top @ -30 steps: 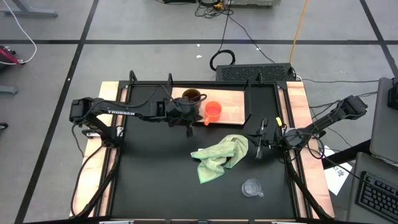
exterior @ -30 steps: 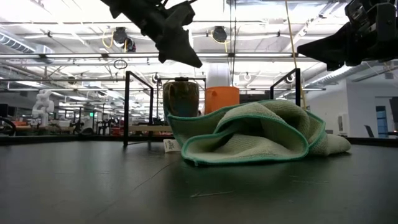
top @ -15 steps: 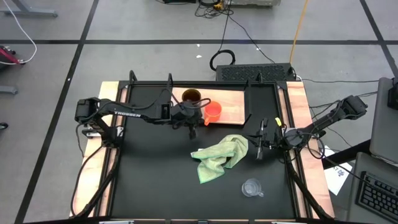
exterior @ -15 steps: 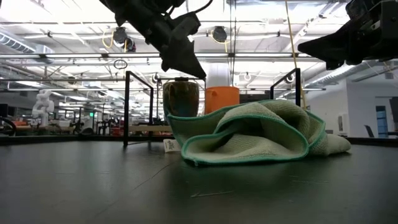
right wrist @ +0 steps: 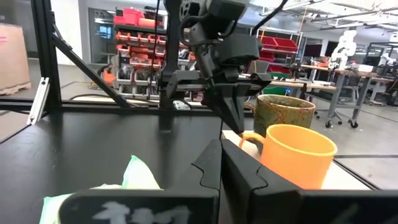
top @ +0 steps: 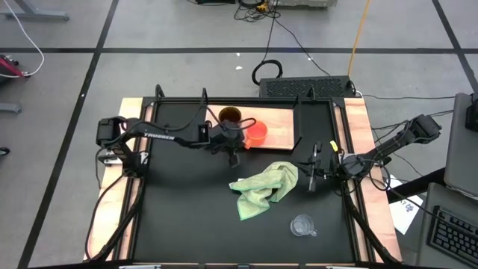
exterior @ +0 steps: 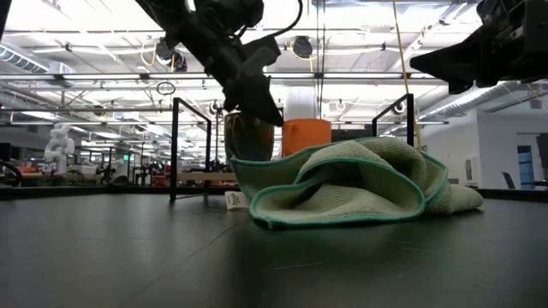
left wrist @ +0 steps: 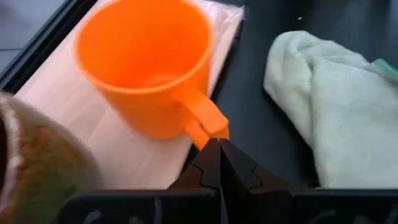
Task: Stack small to large cups/mugs on shelf
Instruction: Adjust the orange mug
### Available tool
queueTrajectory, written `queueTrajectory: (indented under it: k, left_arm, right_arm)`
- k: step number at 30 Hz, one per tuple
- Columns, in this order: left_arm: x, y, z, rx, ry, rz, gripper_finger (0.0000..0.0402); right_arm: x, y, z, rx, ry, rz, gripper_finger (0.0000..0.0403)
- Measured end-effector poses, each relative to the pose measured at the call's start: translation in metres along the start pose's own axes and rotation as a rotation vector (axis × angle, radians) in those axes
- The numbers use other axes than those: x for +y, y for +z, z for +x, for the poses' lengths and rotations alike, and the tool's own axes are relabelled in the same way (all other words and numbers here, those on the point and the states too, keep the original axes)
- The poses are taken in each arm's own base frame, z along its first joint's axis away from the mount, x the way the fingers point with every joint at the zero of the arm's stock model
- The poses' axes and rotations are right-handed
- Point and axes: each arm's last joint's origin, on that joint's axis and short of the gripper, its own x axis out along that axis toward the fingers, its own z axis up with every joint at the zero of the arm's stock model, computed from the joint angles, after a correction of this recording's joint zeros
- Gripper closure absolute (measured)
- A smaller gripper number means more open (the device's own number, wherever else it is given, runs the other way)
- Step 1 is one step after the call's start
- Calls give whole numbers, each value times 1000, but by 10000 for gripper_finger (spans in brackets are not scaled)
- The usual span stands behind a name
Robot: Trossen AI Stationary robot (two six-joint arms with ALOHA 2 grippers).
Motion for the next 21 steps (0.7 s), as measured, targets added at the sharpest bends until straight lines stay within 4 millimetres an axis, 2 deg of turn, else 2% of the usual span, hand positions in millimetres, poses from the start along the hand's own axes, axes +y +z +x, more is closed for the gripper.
queueTrajectory:
  k: [21]
  left_arm:
    - [12,1,1,2,42,-3,401]
  right_arm:
    - [0,0,0,-1,16,3,403]
